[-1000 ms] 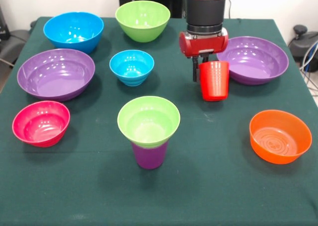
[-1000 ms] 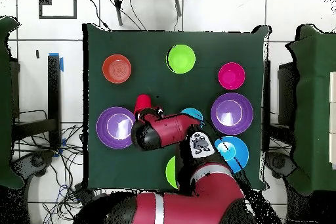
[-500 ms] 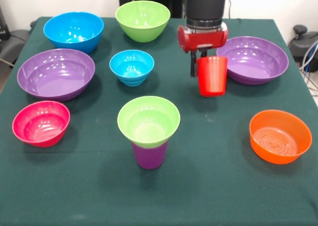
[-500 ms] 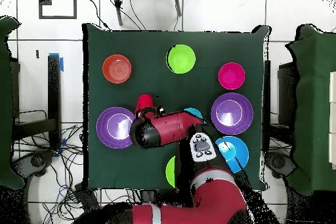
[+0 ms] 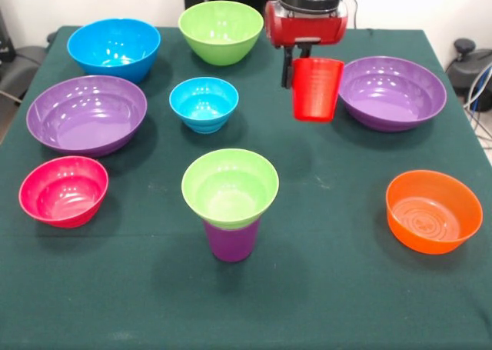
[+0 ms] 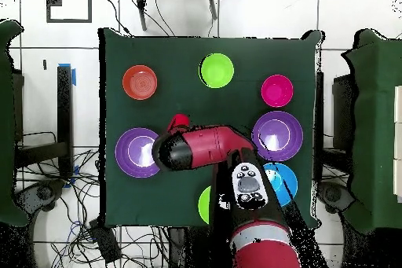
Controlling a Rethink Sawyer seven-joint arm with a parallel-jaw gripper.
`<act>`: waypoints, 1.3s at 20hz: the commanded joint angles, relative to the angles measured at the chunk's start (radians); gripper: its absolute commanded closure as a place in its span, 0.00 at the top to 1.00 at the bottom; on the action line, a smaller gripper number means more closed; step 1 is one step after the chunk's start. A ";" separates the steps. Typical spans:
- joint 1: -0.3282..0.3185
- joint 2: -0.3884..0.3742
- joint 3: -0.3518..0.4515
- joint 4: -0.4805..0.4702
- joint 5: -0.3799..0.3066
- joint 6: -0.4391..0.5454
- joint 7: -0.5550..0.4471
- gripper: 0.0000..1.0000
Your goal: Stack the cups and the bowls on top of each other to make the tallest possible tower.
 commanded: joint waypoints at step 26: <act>-0.081 0.189 0.151 -0.205 0.030 0.453 -0.109 0.00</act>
